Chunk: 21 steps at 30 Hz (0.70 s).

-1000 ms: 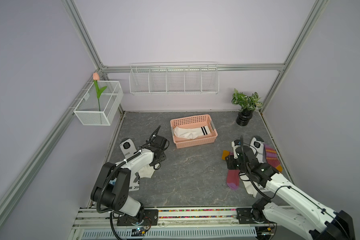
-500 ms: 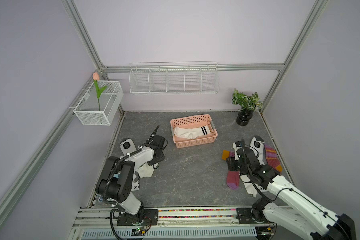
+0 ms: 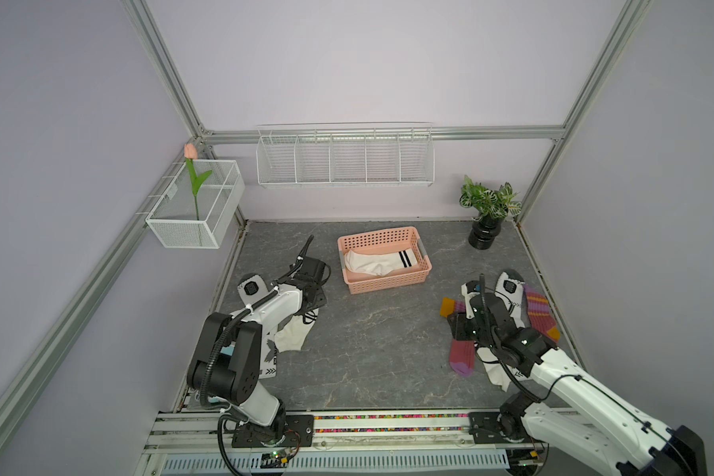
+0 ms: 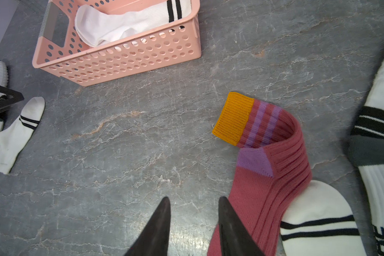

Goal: Place the socks together as a pair
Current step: Move the sock to the center of the board.

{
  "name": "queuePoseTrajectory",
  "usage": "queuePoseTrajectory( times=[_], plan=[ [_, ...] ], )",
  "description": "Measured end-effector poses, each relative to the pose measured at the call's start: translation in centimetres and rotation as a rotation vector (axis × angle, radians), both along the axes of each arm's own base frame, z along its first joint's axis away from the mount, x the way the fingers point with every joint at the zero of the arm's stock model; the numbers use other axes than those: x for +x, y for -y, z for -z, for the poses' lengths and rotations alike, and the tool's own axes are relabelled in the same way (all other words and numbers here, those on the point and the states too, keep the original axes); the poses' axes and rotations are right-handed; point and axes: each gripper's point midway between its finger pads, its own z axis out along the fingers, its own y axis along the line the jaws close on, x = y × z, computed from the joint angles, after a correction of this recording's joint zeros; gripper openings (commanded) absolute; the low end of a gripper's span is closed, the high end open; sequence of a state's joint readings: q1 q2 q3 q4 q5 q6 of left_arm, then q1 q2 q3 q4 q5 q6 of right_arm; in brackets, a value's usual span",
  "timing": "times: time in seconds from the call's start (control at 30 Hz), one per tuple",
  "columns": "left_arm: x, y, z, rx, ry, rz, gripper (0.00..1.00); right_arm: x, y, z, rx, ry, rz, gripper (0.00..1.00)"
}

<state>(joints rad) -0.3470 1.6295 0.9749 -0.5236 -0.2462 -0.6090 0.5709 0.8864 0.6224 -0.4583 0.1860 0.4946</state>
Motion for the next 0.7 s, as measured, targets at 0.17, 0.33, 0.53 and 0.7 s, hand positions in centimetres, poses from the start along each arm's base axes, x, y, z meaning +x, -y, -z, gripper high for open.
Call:
queuePoseTrajectory(
  times=[0.17, 0.33, 0.53, 0.7],
  plan=[
    [-0.1, -0.4, 1.6, 0.021, -0.048, -0.001, 0.36, 0.0, 0.0, 0.0, 0.001, 0.000, -0.001, 0.39],
    [-0.2, -0.9, 2.2, 0.027, -0.065, -0.006, 0.23, -0.1, -0.1, -0.1, 0.008, 0.000, -0.006, 0.39],
    [-0.2, 0.0, 2.4, -0.020, -0.072, 0.015, 0.00, -0.2, -0.3, -0.1, 0.014, -0.003, -0.013, 0.39],
    [-0.7, 0.6, 2.8, -0.054, -0.087, 0.029, 0.00, -0.3, -0.2, -0.3, 0.023, 0.004, -0.011, 0.39]
  ],
)
